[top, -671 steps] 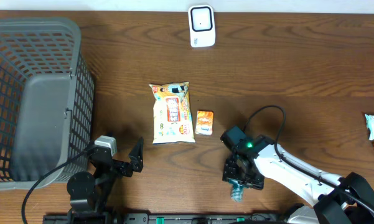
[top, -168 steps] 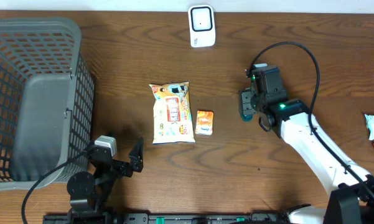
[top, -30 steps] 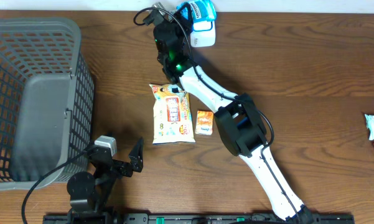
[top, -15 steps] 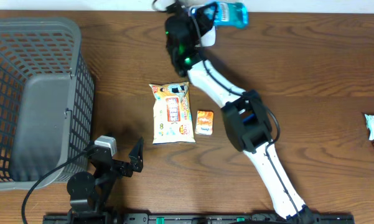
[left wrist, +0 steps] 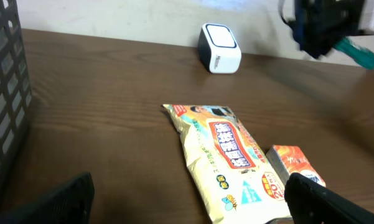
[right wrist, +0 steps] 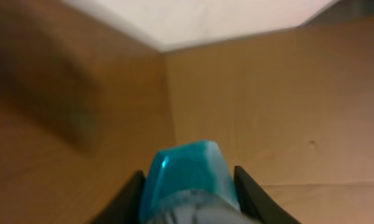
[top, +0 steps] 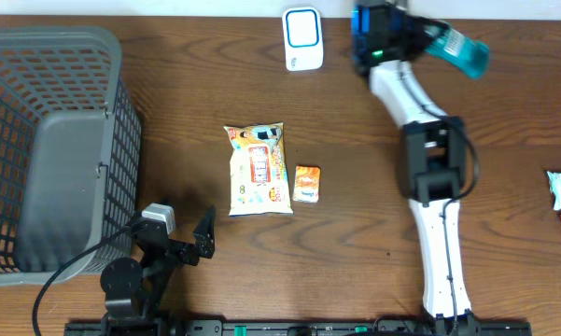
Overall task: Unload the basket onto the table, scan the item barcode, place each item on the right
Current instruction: 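Carry the Listerine bottle to the far right edge and release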
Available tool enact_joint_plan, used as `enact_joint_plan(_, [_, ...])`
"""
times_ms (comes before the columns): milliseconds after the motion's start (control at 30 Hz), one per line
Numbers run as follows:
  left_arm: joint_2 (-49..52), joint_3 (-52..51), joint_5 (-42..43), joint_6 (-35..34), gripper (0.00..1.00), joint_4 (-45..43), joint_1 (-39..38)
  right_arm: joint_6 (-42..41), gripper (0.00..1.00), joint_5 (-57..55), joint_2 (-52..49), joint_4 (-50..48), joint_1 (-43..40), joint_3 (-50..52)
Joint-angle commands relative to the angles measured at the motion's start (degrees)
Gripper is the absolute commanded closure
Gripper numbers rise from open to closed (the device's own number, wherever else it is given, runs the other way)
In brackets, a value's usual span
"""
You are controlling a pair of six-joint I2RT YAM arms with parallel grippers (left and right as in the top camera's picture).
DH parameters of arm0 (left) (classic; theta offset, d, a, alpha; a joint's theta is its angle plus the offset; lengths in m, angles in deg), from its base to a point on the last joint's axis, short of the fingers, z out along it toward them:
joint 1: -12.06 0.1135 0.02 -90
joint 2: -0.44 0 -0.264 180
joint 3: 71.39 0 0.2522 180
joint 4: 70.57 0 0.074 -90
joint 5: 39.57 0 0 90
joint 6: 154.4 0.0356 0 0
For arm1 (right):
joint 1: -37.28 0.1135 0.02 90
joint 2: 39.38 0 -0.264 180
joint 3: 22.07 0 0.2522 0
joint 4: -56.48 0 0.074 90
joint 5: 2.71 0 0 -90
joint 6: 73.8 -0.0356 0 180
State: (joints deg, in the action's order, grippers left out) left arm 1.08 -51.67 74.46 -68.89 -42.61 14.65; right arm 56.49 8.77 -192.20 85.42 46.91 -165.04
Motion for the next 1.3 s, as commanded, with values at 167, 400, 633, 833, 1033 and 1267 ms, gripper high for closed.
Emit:
enact_joint_plan(167, [-0.04, -1.14, -0.13, -0.33, 0.02, 0.72, 0.24, -33.44, 0.81, 11.69, 3.37, 26.91, -12.81, -0.85])
enact_joint_plan(400, [-0.04, -1.14, -0.13, -0.33, 0.02, 0.72, 0.24, -37.66, 0.79, 23.87, 3.37, 35.26, -22.01, -0.85])
enact_joint_plan(633, [-0.04, -1.14, -0.13, -0.33, 0.02, 0.72, 0.24, -39.8, 0.61, 30.64, 3.37, 37.38, -26.84, -0.85])
enact_joint_plan(833, [-0.04, -1.14, -0.13, -0.33, 0.02, 0.72, 0.24, -44.41, 0.12, 31.3, 4.13, 39.69, -29.86, -0.85])
enact_joint_plan(1033, [-0.04, -1.14, -0.13, -0.33, 0.02, 0.72, 0.24, -47.06, 0.01, 33.22, 10.8, 39.95, -30.6, -0.85])
enact_joint_plan(1267, [-0.04, -1.14, -0.13, -0.33, 0.02, 0.72, 0.24, -51.32, 0.01, 42.18, 24.48, 41.42, -30.1, -0.85])
